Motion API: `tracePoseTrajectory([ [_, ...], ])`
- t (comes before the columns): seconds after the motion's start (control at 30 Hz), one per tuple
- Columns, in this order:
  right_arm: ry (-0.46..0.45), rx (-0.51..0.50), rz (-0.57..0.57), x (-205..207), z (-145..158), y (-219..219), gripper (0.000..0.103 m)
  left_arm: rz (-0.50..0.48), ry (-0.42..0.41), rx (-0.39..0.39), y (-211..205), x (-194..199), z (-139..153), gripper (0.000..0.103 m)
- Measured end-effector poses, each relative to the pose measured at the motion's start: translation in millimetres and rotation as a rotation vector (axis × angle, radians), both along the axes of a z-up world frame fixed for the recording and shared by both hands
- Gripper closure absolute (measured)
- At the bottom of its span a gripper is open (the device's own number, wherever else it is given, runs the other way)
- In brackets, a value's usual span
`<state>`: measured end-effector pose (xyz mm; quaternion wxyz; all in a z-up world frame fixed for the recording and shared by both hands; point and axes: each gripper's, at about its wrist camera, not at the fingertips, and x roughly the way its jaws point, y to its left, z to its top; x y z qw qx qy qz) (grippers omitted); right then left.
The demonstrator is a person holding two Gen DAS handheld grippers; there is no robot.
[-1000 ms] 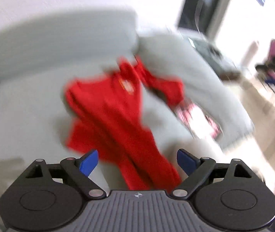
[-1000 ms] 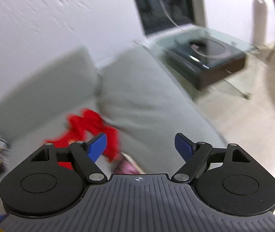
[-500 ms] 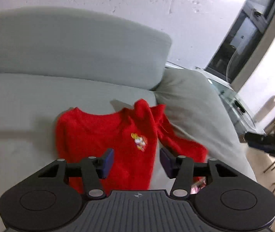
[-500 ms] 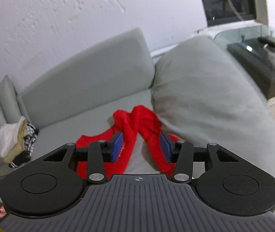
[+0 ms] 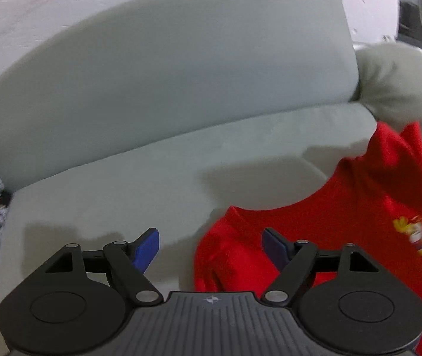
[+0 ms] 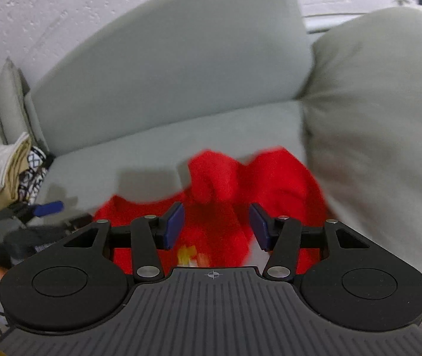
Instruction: Fold clothes
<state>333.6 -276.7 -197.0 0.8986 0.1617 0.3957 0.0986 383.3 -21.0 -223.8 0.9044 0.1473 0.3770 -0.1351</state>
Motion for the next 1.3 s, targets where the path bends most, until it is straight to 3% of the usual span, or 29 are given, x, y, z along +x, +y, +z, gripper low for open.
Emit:
tracePoseTrajectory([
  [0.13,-0.057,-0.063,0.042,35.0,-8.1,24.8,0.047,-0.063,0.055,0.03,3.5,19.8,-19.5,0.033],
  [0.17,-0.045,-0.096,0.051,43.9,-12.7,32.3,0.047,-0.079,0.075,0.038,2.1,23.6,-25.9,0.039],
  [0.23,-0.007,-0.172,0.069,60.2,-23.2,47.2,0.049,-0.111,0.088,0.028,-0.9,23.6,-33.1,0.059],
  [0.27,0.033,-0.225,0.077,65.9,-30.2,53.5,0.068,-0.116,0.105,0.028,-2.7,22.9,-31.8,0.097],
  [0.3,0.075,-0.283,0.085,69.4,-36.3,58.8,0.096,-0.118,0.115,0.031,-4.2,21.4,-29.5,0.1],
  [0.4,0.08,-0.363,0.046,61.1,-27.4,59.4,0.098,-0.086,0.056,0.046,-0.6,4.9,-1.9,0.101],
  [0.47,0.022,-0.384,0.004,56.3,2.3,55.8,0.098,-0.043,-0.01,-0.002,8.7,-6.2,32.1,0.101],
  [0.57,-0.122,-0.474,-0.03,57.6,67.7,63.4,0.098,0.03,-0.17,-0.156,30.4,-28.9,120.7,0.101],
  [0.6,-0.193,-0.515,-0.038,60.0,102.7,72.1,0.098,0.046,-0.236,-0.219,38.7,-42.0,156.3,0.101],
  [0.7,-0.405,-0.511,-0.086,53.3,219.0,100.8,0.098,0.057,-0.432,-0.423,63.1,-110.2,256.5,0.101],
  [0.8,-0.605,-0.442,-0.012,19.3,324.6,144.8,0.098,0.073,-0.53,-0.506,68.5,-186.1,298.3,0.101],
  [0.87,-0.647,-0.372,0.119,-8.7,370.2,182.1,0.098,0.117,-0.486,-0.568,68.0,-234.0,295.0,0.101],
  [0.93,-0.593,-0.321,0.315,-32.5,387.2,229.6,0.096,0.178,-0.384,-0.59,67.5,-272.3,277.2,0.094],
  [0.97,-0.512,-0.288,0.419,-41.1,383.6,253.4,0.087,0.214,-0.314,-0.587,67.3,-288.2,263.4,0.076],
  [1.0,-0.411,-0.237,0.506,-50.3,372.6,275.3,0.059,0.245,-0.242,-0.578,67.2,-304.1,249.1,0.052],
  [1.03,-0.311,-0.21,0.542,-62.9,356.4,293.1,0.043,0.252,-0.165,-0.548,68.3,-320.1,233.4,0.049],
  [1.07,-0.29,-0.216,0.534,-80.3,344.7,295.3,0.029,0.24,-0.104,-0.539,72.1,-337.5,220.3,0.049],
  [1.2,-0.229,-0.232,0.493,-149.3,306.2,290.3,0.026,0.137,0.087,-0.586,88.4,-393.2,194.3,0.039],
  [1.3,-0.215,-0.214,0.443,-197.4,296.6,255.6,0.022,0.102,0.14,-0.583,102.8,-419.3,189.8,0.034],
])
